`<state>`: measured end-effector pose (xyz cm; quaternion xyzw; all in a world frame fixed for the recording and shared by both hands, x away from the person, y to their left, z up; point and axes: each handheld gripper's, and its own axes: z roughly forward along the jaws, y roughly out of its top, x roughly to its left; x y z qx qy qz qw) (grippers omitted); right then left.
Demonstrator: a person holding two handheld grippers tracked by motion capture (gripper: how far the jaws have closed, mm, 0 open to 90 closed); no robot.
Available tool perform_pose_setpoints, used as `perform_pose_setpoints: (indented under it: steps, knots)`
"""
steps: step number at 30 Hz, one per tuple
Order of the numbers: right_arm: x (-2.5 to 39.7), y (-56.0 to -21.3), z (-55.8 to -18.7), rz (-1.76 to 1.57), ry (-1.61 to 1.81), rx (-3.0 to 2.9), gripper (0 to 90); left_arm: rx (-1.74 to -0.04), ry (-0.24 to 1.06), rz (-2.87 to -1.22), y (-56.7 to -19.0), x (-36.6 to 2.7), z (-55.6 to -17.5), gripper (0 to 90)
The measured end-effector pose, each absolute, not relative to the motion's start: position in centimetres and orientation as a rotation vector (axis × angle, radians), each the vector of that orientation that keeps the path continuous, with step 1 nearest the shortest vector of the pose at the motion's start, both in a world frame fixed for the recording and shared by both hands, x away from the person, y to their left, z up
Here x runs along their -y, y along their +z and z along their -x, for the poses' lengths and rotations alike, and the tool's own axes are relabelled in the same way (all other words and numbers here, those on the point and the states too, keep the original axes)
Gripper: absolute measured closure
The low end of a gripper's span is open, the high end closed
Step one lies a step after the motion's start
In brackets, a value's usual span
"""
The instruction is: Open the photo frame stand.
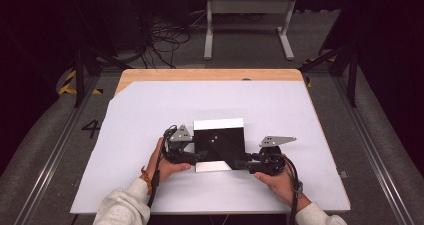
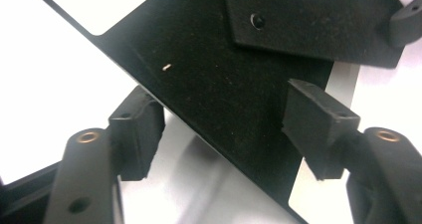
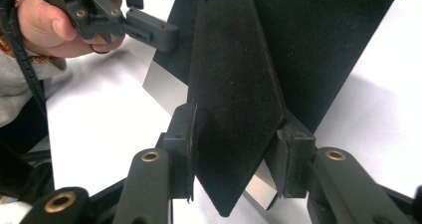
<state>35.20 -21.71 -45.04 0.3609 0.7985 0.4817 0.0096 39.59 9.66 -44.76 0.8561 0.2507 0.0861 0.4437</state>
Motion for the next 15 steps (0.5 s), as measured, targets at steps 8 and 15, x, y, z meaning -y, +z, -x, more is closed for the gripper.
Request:
perform_pose_setpoints:
  steps: [8, 15]
  knots:
    - [22.0, -44.8, -35.6, -1.138, 1.464, -2.455, 66.0, -0.623, 0.272, -2.049, -43.7, -9.9, -39.8, 51.8]
    - [21.8, -44.8, -35.4, -1.123, 1.433, -2.457, 66.5, -0.588, 0.235, -2.077, -44.0, -9.5, -39.7, 49.7]
